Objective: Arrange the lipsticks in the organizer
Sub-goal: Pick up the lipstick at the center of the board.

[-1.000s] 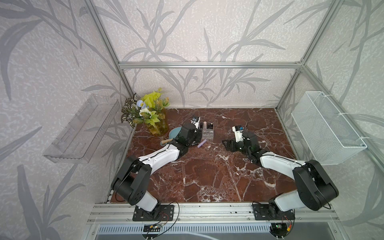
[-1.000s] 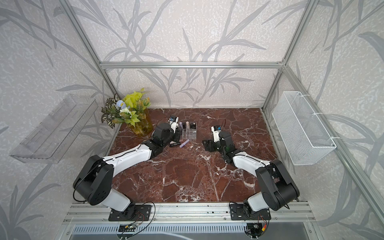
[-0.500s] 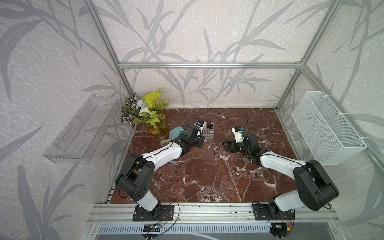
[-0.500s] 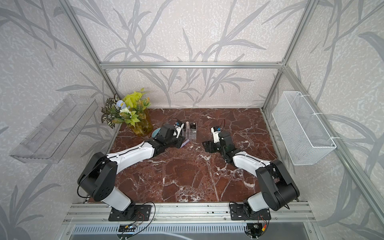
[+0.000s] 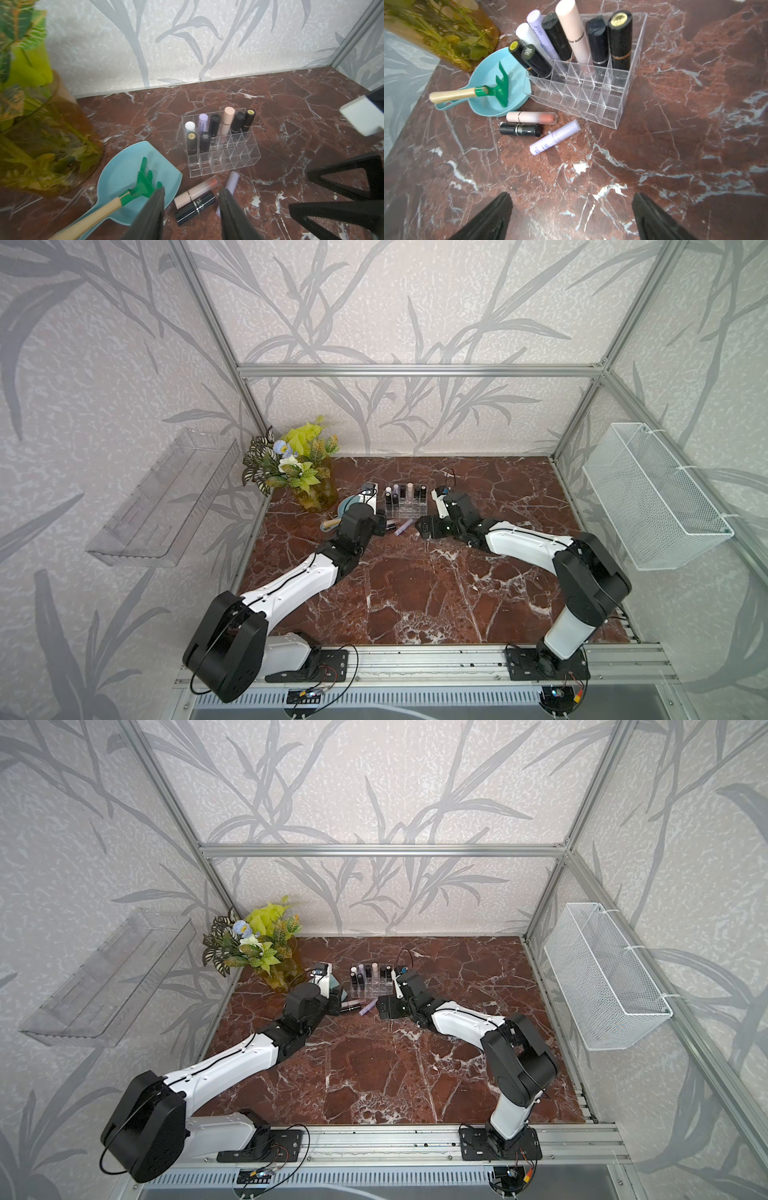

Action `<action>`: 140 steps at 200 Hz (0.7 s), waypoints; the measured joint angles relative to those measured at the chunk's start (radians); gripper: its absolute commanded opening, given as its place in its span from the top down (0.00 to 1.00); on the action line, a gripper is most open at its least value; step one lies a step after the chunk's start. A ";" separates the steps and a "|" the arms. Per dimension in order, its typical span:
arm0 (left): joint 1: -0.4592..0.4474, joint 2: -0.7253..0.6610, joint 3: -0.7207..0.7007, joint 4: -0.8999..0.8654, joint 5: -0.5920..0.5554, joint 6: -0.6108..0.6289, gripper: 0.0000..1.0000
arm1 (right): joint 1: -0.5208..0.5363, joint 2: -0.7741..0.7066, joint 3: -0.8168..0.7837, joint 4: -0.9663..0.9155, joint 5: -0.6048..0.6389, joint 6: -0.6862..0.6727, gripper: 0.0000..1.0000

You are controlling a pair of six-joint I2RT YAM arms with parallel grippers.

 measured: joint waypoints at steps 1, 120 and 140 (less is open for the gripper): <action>0.001 -0.001 -0.002 0.002 -0.001 0.000 0.56 | 0.003 0.007 0.008 -0.004 0.007 0.002 0.05; 0.126 -0.030 -0.097 0.146 0.080 -0.091 0.59 | 0.121 0.270 0.266 -0.177 0.275 0.114 0.13; 0.135 -0.030 -0.097 0.153 0.091 -0.098 0.59 | 0.128 0.289 0.301 -0.191 0.297 0.120 0.13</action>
